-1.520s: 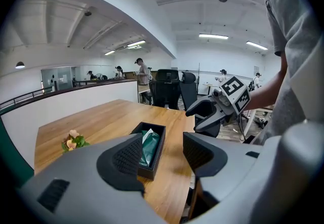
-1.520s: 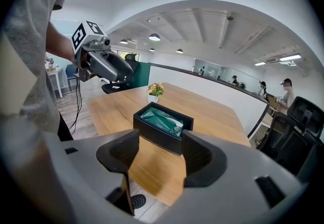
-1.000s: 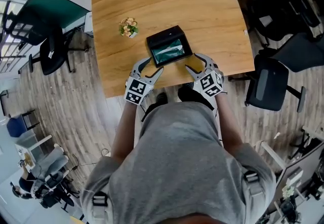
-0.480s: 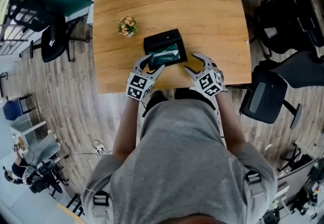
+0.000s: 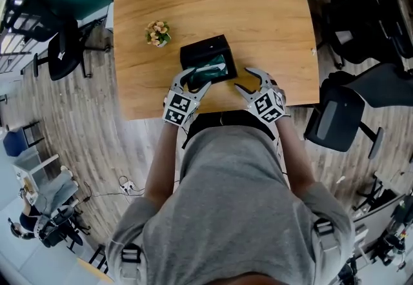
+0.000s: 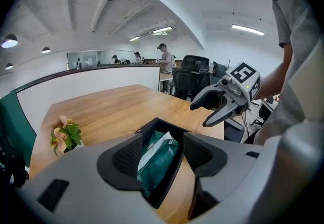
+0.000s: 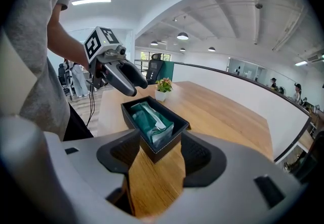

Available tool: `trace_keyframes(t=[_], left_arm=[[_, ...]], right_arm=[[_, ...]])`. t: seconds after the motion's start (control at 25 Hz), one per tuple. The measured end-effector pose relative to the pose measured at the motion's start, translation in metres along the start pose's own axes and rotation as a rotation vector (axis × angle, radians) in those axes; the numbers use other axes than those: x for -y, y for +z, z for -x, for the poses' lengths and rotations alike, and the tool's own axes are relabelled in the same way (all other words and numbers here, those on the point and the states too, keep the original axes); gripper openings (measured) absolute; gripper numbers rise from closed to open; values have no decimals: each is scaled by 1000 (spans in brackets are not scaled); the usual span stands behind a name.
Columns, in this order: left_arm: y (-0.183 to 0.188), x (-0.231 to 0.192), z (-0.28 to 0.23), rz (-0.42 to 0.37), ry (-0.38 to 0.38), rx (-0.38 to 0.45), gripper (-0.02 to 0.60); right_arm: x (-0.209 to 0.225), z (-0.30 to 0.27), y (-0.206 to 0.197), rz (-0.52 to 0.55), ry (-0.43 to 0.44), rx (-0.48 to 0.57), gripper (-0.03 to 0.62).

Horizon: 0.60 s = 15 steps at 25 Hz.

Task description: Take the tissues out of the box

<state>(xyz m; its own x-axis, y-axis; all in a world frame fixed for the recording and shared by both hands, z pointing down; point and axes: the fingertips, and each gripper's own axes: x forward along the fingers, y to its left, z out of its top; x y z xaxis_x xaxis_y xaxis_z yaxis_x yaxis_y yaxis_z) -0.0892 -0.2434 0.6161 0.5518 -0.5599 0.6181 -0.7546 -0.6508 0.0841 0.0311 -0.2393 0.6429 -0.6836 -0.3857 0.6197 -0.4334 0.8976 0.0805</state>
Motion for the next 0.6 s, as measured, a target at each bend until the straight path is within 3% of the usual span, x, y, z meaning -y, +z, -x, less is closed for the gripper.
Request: trace_keyframes(t=[0.24,0.6], left_arm=[[-10,-1,-5,-13,-59,-13,265],[-20,-7,-21,-106,-165,-39,265]], right_arm=[[-8,1,-10,-40,-13,-37,250],[-12,1,-22,-118,-121,-83,250]])
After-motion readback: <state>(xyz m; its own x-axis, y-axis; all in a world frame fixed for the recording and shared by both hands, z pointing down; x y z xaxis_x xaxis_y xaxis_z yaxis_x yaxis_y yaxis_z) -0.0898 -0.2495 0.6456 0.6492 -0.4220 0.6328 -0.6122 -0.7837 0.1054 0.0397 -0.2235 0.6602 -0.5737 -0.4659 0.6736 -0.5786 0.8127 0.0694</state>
